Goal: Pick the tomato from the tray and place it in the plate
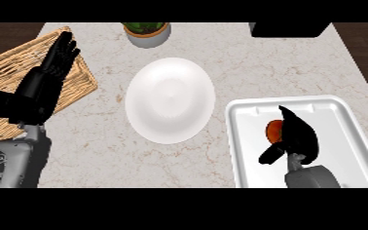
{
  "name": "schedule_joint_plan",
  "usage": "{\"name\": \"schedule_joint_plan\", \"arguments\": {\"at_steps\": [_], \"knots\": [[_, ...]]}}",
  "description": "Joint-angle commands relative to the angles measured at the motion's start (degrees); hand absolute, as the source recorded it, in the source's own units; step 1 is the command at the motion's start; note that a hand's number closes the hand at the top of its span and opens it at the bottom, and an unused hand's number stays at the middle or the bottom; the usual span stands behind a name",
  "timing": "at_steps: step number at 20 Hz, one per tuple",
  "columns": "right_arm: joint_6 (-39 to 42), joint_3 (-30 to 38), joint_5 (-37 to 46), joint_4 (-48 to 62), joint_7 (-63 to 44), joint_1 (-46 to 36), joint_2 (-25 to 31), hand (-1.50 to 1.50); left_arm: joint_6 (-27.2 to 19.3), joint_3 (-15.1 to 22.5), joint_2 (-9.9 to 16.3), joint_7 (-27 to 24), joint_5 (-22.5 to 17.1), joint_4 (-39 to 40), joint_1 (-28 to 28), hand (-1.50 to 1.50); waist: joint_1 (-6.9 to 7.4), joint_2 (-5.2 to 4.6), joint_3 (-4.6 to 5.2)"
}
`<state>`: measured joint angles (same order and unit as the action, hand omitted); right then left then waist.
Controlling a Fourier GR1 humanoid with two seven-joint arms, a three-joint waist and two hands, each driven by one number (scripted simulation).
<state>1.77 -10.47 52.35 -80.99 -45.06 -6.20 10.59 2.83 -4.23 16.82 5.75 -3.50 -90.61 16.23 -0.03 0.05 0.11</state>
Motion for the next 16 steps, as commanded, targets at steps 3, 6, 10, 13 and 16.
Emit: {"name": "schedule_joint_plan", "arguments": {"at_steps": [3,6,10,13,16], "knots": [[-14.2,1.5,6.4,7.8,8.1,-3.2,0.8,1.5,-1.0,0.7,-1.5,0.4,1.1,-1.7,-0.4,0.0,0.41,-0.14,-0.16],[-15.3,-0.6,10.9,5.7,4.8,-3.9,-0.3,1.5,1.2,-1.6,0.8,4.2,-1.5,-2.3,1.6,0.0,0.26,-0.06,-0.13],[-7.4,2.1,3.7,9.4,20.9,-5.9,11.2,1.5,-0.2,0.6,-1.1,2.0,1.0,-1.9,0.6,0.0,0.57,-0.21,-0.18],[-2.2,3.0,-0.3,13.8,34.8,-6.9,20.2,1.5,1.5,-0.8,-0.1,-0.1,-0.3,-1.1,-0.3,0.0,1.53,-0.57,-0.23],[-8.1,5.2,0.0,20.1,44.7,-9.9,22.6,1.5,1.3,-0.7,-0.4,-0.9,0.4,-0.8,-0.9,0.0,1.01,-0.39,-0.21]]}}
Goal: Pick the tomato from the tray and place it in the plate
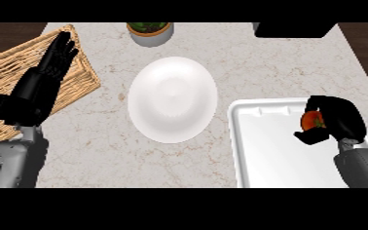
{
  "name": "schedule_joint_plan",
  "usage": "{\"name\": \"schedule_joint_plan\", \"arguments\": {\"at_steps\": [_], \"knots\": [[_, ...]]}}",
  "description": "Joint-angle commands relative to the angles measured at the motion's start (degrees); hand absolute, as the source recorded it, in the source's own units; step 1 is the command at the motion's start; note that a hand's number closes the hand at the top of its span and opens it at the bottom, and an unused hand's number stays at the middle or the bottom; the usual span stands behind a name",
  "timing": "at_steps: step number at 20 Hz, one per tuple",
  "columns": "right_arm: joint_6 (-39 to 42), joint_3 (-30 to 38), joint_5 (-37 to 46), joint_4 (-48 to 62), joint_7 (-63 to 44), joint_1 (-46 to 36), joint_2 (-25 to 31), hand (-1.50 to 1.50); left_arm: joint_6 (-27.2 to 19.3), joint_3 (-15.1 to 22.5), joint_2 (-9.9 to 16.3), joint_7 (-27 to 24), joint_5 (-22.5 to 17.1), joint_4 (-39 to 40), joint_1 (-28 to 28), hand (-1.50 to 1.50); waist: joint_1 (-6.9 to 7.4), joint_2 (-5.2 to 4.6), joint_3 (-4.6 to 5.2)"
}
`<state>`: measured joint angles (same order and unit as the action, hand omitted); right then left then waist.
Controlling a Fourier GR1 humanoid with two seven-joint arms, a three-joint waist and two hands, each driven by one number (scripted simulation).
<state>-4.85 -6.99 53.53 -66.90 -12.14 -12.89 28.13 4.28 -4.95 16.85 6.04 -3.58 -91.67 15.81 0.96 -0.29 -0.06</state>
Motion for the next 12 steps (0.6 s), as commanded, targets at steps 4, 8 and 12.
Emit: {"name": "schedule_joint_plan", "arguments": {"at_steps": [4,8,12], "knots": [[-0.5,3.4,-4.1,8.3,18.0,-9.1,3.8,1.5,2.7,-1.9,1.4,0.0,-2.1,0.6,0.2,0.0,-0.06,0.14,0.01],[3.1,4.6,-11.0,-3.5,23.1,-6.1,3.5,1.5,-2.5,0.8,-1.7,1.7,2.7,-0.4,0.8,0.0,-1.29,0.5,0.04],[8.5,4.1,-17.8,-11.9,23.3,-8.5,-0.9,1.5,1.1,-1.3,0.5,-1.1,0.2,-0.5,-2.3,0.0,-1.19,0.68,0.12]]}}
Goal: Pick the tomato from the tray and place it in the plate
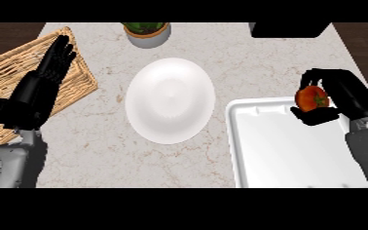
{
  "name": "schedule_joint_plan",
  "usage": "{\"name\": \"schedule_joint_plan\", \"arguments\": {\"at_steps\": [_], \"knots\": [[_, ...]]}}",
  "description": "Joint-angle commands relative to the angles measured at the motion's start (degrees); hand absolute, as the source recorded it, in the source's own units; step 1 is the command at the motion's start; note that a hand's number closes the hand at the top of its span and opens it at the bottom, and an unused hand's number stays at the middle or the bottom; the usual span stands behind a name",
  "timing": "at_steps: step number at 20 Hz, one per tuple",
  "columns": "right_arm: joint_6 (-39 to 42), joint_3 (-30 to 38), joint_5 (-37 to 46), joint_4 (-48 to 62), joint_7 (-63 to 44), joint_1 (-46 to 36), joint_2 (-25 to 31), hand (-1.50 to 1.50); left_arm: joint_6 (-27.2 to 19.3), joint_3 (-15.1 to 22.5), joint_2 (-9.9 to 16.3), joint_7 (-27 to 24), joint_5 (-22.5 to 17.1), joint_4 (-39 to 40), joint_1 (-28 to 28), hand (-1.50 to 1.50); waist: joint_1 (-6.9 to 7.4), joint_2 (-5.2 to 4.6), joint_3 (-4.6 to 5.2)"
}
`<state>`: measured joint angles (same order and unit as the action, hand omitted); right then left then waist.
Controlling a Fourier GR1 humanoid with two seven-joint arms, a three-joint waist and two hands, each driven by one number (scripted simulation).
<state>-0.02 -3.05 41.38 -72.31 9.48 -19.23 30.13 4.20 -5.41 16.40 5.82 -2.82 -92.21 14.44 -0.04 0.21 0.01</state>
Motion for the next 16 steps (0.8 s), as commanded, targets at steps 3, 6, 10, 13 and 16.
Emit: {"name": "schedule_joint_plan", "arguments": {"at_steps": [3,6,10,13,16], "knots": [[5.9,0.8,-9.9,-11.4,2.5,0.2,-4.5,1.5,0.8,-1.1,0.4,0.7,-1.0,0.7,0.9,0.0,-0.52,0.01,0.02],[11.0,-1.1,-12.1,-20.7,-4.3,-0.2,-6.5,1.5,1.5,-1.8,1.0,0.5,-1.3,1.2,1.2,0.0,-0.67,0.1,0.06],[12.7,-6.1,-9.7,-22.6,-13.4,-6.1,-12.2,1.5,-0.7,1.4,-1.7,2.0,1.3,-1.2,2.2,0.0,0.22,-0.09,0.03],[13.2,-5.5,-9.2,-22.8,-14.6,-8.1,-14.3,1.5,2.1,-1.8,-0.2,0.6,-1.5,-0.8,-0.1,0.0,0.25,-0.15,0.02],[13.7,-8.8,-7.3,-20.2,-21.3,-13.9,-20.1,1.5,1.3,-0.7,-0.5,1.6,0.2,0.0,2.6,0.0,0.41,-0.22,0.03]]}}
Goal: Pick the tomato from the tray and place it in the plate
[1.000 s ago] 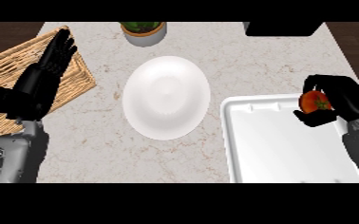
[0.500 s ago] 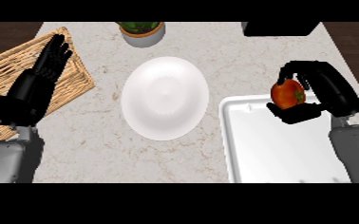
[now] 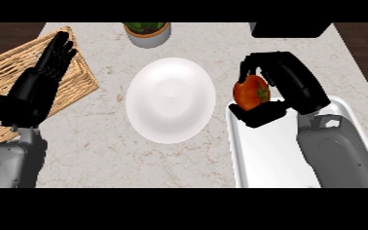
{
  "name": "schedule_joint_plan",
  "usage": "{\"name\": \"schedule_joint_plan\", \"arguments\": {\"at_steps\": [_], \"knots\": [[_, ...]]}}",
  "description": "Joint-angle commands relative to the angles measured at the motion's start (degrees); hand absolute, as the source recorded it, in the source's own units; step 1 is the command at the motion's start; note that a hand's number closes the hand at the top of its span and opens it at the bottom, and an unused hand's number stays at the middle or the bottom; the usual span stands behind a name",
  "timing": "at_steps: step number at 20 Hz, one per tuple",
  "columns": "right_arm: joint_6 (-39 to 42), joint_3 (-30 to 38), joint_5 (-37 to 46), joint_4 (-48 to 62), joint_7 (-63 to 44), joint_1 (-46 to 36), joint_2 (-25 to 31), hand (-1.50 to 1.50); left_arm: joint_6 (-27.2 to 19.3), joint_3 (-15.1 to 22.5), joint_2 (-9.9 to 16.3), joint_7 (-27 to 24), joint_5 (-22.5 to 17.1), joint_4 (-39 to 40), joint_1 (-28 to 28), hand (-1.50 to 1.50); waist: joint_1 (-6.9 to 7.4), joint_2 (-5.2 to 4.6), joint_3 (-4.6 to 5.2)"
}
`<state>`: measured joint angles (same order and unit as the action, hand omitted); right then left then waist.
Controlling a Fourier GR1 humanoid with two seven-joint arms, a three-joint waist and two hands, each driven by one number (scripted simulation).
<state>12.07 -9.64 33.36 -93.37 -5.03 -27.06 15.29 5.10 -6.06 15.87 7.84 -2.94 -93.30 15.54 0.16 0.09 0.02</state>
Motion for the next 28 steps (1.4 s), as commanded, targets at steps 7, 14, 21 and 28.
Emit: {"name": "schedule_joint_plan", "arguments": {"at_steps": [7,14,21,28], "knots": [[-6.7,-8.8,3.7,15.2,-8.6,-12.7,-15.0,1.5,0.1,-0.3,0.0,1.6,1.1,2.3,3.5,0.0,0.56,-0.24,-0.02],[-18.0,-14.5,2.0,34.2,-7.9,-21.1,-15.2,1.5,1.0,-1.8,-0.5,-2.2,0.5,6.4,4.9,0.0,0.79,-0.38,0.0],[-23.1,-19.6,-5.5,52.5,-3.1,-28.5,-15.3,1.5,2.3,-0.5,-0.4,0.4,0.0,-1.0,0.7,0.0,2.32,-0.52,-0.03],[-29.9,-24.4,-21.7,57.9,-3.6,-31.4,-15.3,-1.5,0.9,1.6,-2.6,-2.1,2.4,5.2,6.8,0.0,5.11,-1.56,-0.05]]}}
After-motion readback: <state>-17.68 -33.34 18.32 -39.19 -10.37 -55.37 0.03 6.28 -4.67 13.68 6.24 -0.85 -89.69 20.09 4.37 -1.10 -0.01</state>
